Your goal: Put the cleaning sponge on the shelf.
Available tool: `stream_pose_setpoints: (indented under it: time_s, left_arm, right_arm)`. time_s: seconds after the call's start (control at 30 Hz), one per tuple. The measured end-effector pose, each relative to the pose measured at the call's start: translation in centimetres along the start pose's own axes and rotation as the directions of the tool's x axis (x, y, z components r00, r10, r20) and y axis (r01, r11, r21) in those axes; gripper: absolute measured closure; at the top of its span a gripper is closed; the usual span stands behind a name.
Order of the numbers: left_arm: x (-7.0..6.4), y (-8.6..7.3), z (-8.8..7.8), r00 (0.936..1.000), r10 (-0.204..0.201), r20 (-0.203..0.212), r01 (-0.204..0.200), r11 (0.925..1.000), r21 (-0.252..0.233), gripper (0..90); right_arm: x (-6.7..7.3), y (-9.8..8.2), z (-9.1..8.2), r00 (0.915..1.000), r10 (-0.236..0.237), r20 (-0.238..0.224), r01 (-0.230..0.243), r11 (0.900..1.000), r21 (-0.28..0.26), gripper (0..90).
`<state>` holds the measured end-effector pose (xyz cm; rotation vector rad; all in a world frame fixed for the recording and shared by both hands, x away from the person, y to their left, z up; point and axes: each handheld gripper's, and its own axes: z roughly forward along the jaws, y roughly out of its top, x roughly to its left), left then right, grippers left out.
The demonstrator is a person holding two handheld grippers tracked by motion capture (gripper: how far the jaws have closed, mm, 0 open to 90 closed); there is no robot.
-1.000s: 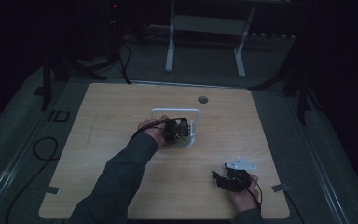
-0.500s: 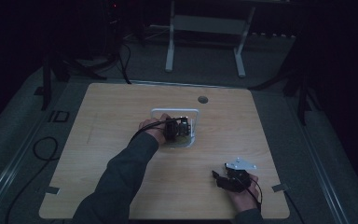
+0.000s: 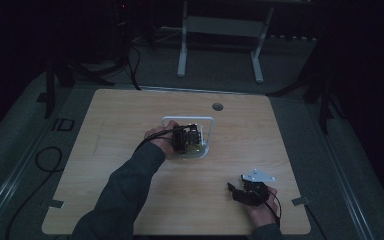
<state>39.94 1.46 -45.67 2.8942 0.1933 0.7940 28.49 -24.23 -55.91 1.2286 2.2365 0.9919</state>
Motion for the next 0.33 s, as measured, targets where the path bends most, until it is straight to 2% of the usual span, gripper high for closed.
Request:
stream_pose_setpoints:
  time_s: [0.2,0.33]
  left_arm:
    - [-0.1,-1.2,-1.8,0.9977,-0.06,0.031,0.061,0.9974,-0.037,61.6]
    - [-0.4,-2.8,-3.6,0.9933,-0.11,0.036,0.113,0.9894,-0.092,61.7]
  right_arm:
    - [0.0,0.0,0.0,1.0,0.0,0.0,0.0,1.0,0.0,35.7]
    - [0.0,0.0,0.0,1.0,0.0,0.0,0.0,1.0,0.0,35.7]
